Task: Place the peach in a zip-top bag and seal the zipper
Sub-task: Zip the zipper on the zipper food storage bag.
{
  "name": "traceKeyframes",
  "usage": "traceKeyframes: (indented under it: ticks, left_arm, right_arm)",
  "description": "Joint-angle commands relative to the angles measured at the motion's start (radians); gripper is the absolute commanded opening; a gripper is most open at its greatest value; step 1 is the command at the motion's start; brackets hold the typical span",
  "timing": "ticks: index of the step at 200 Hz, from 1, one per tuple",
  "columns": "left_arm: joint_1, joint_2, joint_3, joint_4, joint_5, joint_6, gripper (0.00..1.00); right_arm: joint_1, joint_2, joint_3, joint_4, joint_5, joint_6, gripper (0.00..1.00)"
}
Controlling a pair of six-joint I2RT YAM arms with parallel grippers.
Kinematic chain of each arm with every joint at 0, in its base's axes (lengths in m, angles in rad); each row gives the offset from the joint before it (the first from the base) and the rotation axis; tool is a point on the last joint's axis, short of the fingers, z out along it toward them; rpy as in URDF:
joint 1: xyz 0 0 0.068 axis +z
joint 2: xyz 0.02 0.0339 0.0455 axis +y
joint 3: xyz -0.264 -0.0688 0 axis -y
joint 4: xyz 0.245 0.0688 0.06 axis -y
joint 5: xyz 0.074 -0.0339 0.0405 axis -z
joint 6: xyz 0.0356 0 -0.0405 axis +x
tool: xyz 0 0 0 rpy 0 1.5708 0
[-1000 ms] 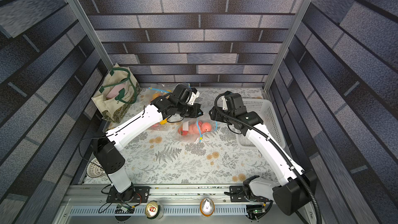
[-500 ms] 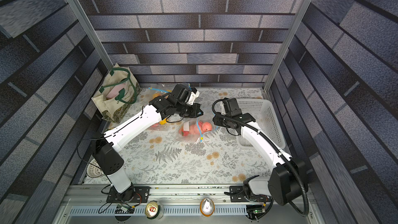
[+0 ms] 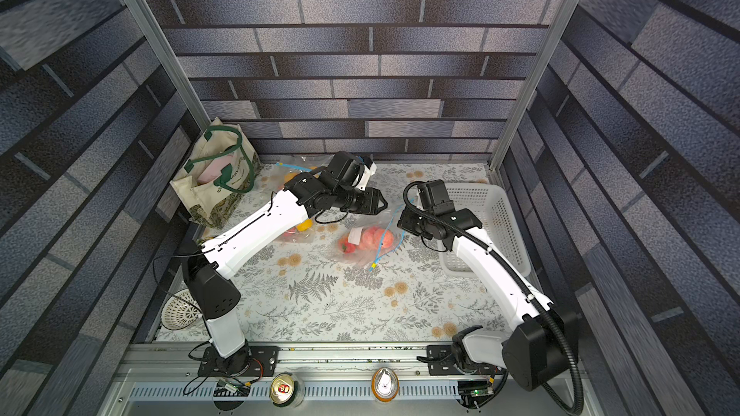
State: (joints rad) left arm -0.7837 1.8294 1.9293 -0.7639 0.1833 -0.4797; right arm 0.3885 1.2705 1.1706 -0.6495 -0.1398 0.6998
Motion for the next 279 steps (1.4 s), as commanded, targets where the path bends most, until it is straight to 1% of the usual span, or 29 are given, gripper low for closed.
traceKeyframes:
  ticks: [1,8,16,24,30,46,59,70,83,93,105,113,141,144,171,210,222,242,263,279]
  left_arm:
    - [-0.039,-0.057,0.086,-0.071,-0.163,0.139,0.55]
    - [-0.065,-0.092,0.064,-0.060,-0.224,0.196,0.55]
    - [-0.094,-0.142,0.008,-0.028,-0.300,0.273,0.54]
    - [-0.117,-0.203,-0.082,0.027,-0.369,0.335,0.54]
    - [-0.123,-0.248,-0.168,0.081,-0.391,0.372,0.53]
    - [-0.121,-0.398,-0.403,0.252,-0.347,0.430,0.49]
    - [-0.131,-0.520,-0.586,0.401,-0.276,0.473,0.49]
    - [-0.153,-0.608,-0.730,0.523,-0.254,0.490,0.49]
    - [-0.163,-0.675,-0.854,0.611,-0.229,0.480,0.49]
    - [-0.171,-0.693,-0.905,0.620,-0.211,0.479,0.43]
    - [-0.199,-0.690,-0.939,0.614,-0.218,0.498,0.34]
    - [-0.228,-0.683,-0.954,0.615,-0.232,0.514,0.31]
    - [-0.317,-0.632,-0.952,0.627,-0.280,0.519,0.33]
    - [-0.327,-0.625,-0.952,0.652,-0.286,0.522,0.33]
    - [-0.373,-0.571,-0.951,0.691,-0.330,0.530,0.35]
    - [-0.384,-0.508,-0.932,0.733,-0.342,0.521,0.35]
    - [-0.384,-0.492,-0.925,0.732,-0.369,0.519,0.34]
    - [-0.367,-0.478,-0.914,0.732,-0.431,0.507,0.24]
    - [-0.341,-0.484,-0.914,0.739,-0.409,0.495,0.17]
    - [-0.333,-0.490,-0.916,0.740,-0.405,0.498,0.15]
  right_arm:
    - [-0.026,-0.027,0.070,-0.076,0.020,0.093,0.00]
    - [-0.030,-0.023,0.080,-0.075,0.010,0.123,0.00]
    - [-0.031,-0.016,0.096,-0.079,0.002,0.152,0.00]
    - [-0.031,-0.012,0.109,-0.083,-0.003,0.173,0.00]
    - [-0.031,-0.008,0.118,-0.086,-0.002,0.187,0.00]
    - [-0.031,-0.008,0.141,-0.103,0.020,0.220,0.00]
    - [-0.031,-0.014,0.158,-0.116,0.048,0.243,0.00]
    - [-0.031,-0.018,0.167,-0.121,0.065,0.258,0.00]
    - [-0.032,-0.020,0.171,-0.124,0.081,0.269,0.00]
    - [-0.031,-0.020,0.171,-0.127,0.094,0.275,0.00]
    - [-0.031,-0.023,0.163,-0.129,0.106,0.292,0.00]
    - [-0.031,-0.026,0.156,-0.126,0.114,0.303,0.00]
    - [-0.031,-0.035,0.136,-0.121,0.131,0.327,0.00]
    - [-0.031,-0.034,0.134,-0.121,0.132,0.329,0.00]
    - [-0.032,-0.028,0.127,-0.116,0.129,0.332,0.00]
    - [-0.033,-0.016,0.127,-0.105,0.117,0.327,0.00]
    - [-0.033,-0.016,0.127,-0.104,0.116,0.326,0.00]
    - [-0.034,-0.016,0.124,-0.099,0.112,0.319,0.00]
    - [-0.036,-0.017,0.111,-0.088,0.108,0.320,0.00]
    - [-0.036,-0.016,0.109,-0.085,0.106,0.320,0.00]
